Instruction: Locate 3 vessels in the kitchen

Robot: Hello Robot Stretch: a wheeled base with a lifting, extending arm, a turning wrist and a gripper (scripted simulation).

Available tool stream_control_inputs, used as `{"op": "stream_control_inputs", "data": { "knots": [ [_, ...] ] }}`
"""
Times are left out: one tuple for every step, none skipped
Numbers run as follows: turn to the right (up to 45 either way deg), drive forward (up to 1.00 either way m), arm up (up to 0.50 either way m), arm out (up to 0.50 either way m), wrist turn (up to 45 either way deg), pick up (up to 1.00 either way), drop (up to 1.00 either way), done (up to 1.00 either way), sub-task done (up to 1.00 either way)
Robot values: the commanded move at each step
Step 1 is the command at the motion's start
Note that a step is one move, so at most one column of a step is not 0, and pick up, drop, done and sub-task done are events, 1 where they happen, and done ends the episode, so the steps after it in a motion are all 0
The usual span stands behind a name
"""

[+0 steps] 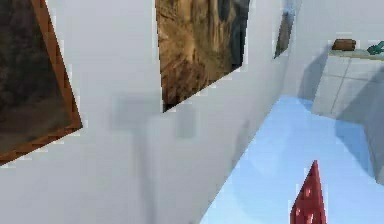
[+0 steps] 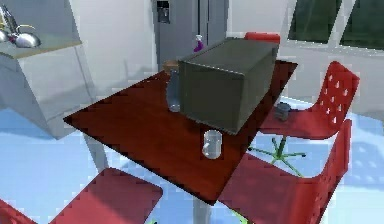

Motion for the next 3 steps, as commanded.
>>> {"op": "stream_control_inputs", "data": {
  "knots": [
    [0.0, 0.30, 0.00, 0.00, 0.0, 0.00, 0.00, 0.00, 0.00],
    [42.0, 0.00, 0.00, 0.00, 0.0, 0.00, 0.00, 0.00, 0.00],
    [0.0, 0.75, 0.00, 0.00, 0.0, 0.00, 0.00, 0.00, 0.00]
  ]
}}
